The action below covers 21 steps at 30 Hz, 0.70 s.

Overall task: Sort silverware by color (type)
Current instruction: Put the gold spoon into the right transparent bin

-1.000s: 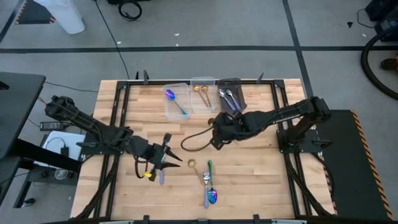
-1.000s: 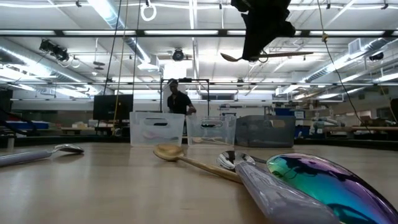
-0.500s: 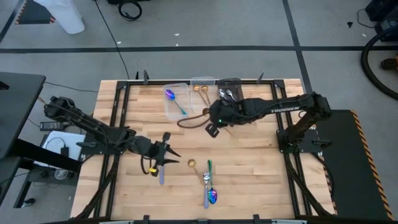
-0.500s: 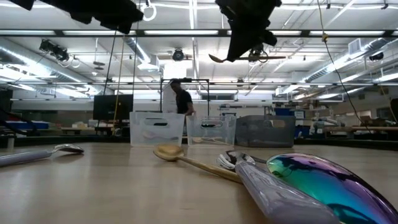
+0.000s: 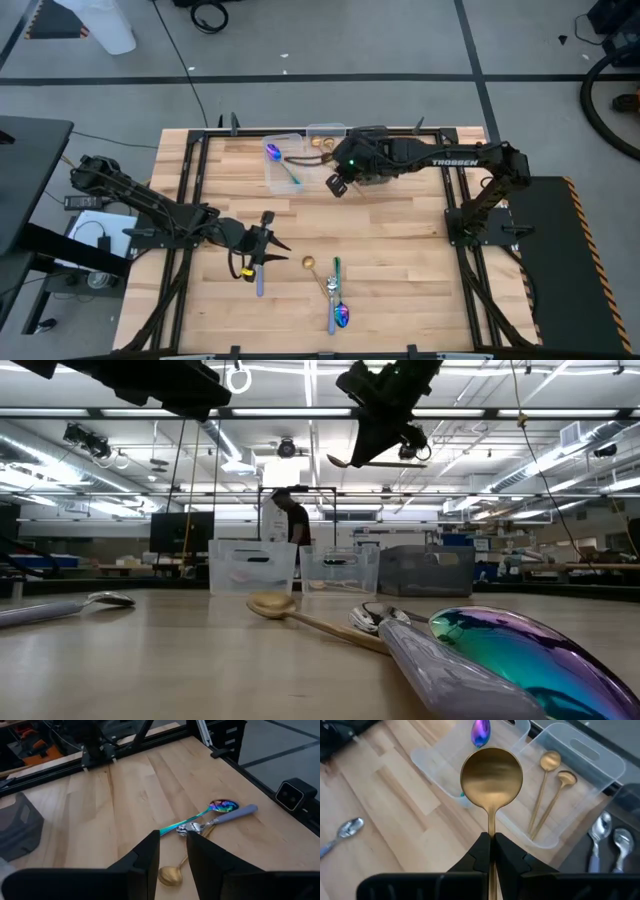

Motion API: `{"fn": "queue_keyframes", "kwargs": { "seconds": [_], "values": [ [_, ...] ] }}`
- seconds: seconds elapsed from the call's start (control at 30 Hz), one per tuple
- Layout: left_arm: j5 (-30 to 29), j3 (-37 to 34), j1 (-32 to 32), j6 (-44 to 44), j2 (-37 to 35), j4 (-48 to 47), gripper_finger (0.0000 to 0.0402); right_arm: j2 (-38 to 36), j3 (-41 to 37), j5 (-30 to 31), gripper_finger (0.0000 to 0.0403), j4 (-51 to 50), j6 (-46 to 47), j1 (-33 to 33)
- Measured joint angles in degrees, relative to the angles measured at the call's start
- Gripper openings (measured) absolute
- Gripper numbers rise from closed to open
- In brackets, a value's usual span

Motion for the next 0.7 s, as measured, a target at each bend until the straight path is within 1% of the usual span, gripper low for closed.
{"fn": "queue_keyframes", "kwargs": {
  "seconds": [0.1,0.27,0.47,0.7],
  "values": [
    [-0.01,0.0,0.0,0.02,0.0,0.0,0.0105,0.0,0.0,-2.17,0.0023,0.91,-0.64,-1.75],
    [0.0,0.0,0.0,-0.18,0.0,-0.09,0.0105,0.0,0.0,-3.09,0.0023,1.6,-1.92,-3.87],
    [0.0,0.0,0.0,-0.5,0.02,-0.57,0.0105,0.0,0.0,-6.53,0.0023,3.86,-3.48,-5.91],
    [0.0,0.0,0.0,-0.52,0.02,-0.57,0.0105,0.0,0.0,-8.48,0.0023,3.9,-4.64,-8.13]
  ]
}}
